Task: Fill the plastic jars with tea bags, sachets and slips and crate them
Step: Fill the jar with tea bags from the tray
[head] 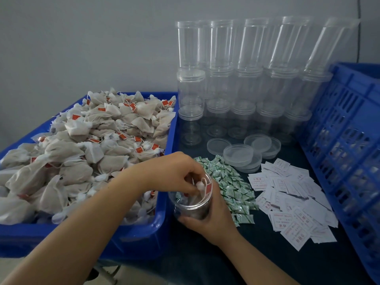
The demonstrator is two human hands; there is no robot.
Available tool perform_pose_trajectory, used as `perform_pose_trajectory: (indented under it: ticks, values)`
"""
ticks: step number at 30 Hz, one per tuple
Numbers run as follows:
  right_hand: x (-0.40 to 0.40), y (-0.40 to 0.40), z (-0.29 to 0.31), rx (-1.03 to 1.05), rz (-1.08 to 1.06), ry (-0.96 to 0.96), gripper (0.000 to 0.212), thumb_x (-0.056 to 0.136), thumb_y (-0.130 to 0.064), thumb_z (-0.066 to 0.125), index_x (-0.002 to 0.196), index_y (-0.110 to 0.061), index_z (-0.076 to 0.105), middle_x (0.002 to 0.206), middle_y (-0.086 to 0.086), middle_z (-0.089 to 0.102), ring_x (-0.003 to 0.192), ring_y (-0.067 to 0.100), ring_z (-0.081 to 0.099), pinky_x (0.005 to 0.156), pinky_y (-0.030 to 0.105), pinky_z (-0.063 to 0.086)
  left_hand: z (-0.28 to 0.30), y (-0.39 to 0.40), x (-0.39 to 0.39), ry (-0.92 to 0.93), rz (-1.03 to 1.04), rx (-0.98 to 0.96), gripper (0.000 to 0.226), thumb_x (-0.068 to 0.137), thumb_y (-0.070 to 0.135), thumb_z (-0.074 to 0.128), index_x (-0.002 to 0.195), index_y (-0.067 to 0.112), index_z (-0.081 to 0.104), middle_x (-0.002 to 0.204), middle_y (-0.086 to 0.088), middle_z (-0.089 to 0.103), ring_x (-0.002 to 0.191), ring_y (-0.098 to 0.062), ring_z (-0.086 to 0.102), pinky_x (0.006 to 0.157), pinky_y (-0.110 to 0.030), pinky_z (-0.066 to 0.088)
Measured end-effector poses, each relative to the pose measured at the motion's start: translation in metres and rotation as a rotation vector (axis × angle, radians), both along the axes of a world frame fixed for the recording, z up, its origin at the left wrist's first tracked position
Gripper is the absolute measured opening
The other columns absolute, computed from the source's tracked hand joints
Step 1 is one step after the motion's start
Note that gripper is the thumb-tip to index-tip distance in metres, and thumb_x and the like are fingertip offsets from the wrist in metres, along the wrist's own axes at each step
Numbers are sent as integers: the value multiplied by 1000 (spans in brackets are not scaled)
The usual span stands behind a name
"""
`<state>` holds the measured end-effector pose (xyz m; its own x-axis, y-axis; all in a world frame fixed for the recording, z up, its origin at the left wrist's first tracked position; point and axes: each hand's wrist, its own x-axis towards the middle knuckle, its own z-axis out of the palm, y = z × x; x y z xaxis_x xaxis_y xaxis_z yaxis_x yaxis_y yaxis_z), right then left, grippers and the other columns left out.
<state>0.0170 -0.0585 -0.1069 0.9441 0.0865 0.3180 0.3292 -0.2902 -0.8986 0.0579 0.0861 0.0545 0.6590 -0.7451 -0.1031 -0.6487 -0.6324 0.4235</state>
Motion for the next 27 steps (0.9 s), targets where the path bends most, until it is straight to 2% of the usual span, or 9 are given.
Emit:
perform_pose_trajectory:
  ticks: [4,9,12,15,18,20,23,25,27]
  values:
    - [0,1,1,-6,-8,-13,95,55,-50,91,131,-61,35,128,-18,58,116,11,62,94,44,55,-1,-5,-1,53,-5,63,27,82,16,70,109,23,69,96,11,70,82,5,61,77,-14,49]
    - [-1,1,2,-6,-6,-24,97,55,-48,92,132,-63,34,129,-21,57,120,7,60,95,35,53,0,-8,-1,94,-25,143,26,85,16,67,110,21,69,99,9,70,85,-1,63,83,-23,52]
    - [-1,1,1,-11,-2,-20,98,55,-51,92,132,-64,33,129,-24,56,119,4,59,93,27,52,0,-12,-3,72,-66,215,8,87,13,61,91,19,67,84,7,65,75,-3,59,74,-20,49]
    - [-1,1,0,-10,-1,-23,99,54,-52,91,132,-64,32,128,-23,57,118,4,60,93,27,53,0,-18,-2,58,-114,306,29,90,12,55,70,32,51,67,13,51,60,-1,49,59,-10,36]
    - [0,1,0,-20,-16,-26,100,53,-57,89,132,-67,29,127,-27,56,117,1,59,91,21,51,-4,-23,-1,62,-163,374,17,92,10,51,89,18,65,76,11,52,62,-3,46,57,-9,33]
    - [0,1,0,-18,-29,-27,98,52,-59,88,130,-69,29,127,-31,55,116,-2,59,87,12,48,-8,-26,-1,47,-183,410,20,92,8,51,101,11,68,83,6,53,66,-6,44,56,-10,32]
    - [0,2,-2,-8,-39,-38,96,52,-58,88,128,-70,30,125,-34,55,113,-6,58,84,6,45,-15,-30,-2,25,-196,444,17,92,10,53,101,8,68,87,0,58,70,-9,45,58,-17,31]
    - [0,2,-3,6,-34,-40,95,53,-58,88,129,-68,32,125,-30,57,114,-2,60,86,10,47,-17,-32,-2,18,-192,467,16,91,13,56,99,7,68,91,-5,63,73,-12,48,62,-22,35]
    - [1,3,-4,17,-31,-36,94,53,-58,88,129,-66,34,125,-27,58,114,1,61,88,15,49,-19,-32,-1,19,-186,470,15,90,14,57,97,7,68,88,-5,62,71,-12,47,57,-20,36]
